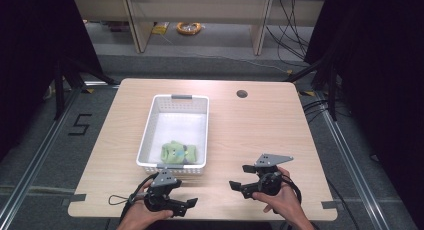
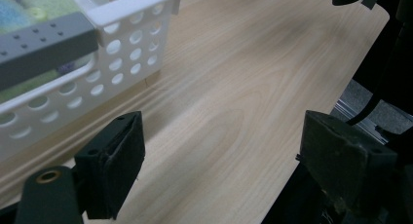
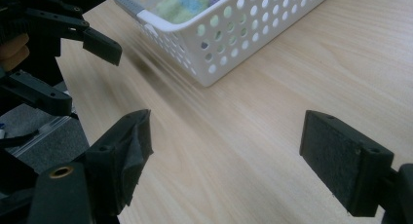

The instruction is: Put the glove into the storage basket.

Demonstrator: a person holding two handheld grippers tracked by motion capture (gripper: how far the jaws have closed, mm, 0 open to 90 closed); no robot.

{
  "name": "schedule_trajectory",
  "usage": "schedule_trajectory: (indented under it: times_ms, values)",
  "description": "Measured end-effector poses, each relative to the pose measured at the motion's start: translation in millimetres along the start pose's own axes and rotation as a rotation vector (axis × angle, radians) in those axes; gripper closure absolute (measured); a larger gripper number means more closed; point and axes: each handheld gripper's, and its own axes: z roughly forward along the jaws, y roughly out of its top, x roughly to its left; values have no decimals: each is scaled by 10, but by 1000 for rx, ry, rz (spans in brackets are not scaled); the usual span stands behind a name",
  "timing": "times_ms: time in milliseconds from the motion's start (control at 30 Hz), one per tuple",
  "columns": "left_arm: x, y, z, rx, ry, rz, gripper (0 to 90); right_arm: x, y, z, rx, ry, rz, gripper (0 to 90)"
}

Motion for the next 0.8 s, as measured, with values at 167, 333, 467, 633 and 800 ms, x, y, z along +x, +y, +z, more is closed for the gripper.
schedule_trajectory:
  times_ms: [167,333,467,633,800]
  values:
    - [-30,-60,-6,20,4,2,157,23,-59,-16,-6,2,-18,194]
    - [-67,-104,-2,23,2,16,157,82,-149,-33,3,-4,-21,187]
    - [-115,-161,-7,45,8,41,157,132,-222,-48,9,-1,0,182]
    - [-168,-227,10,56,4,43,157,144,-305,-62,22,-41,-29,178]
    - [-171,-261,2,86,20,81,157,173,-368,-76,41,-38,-11,178]
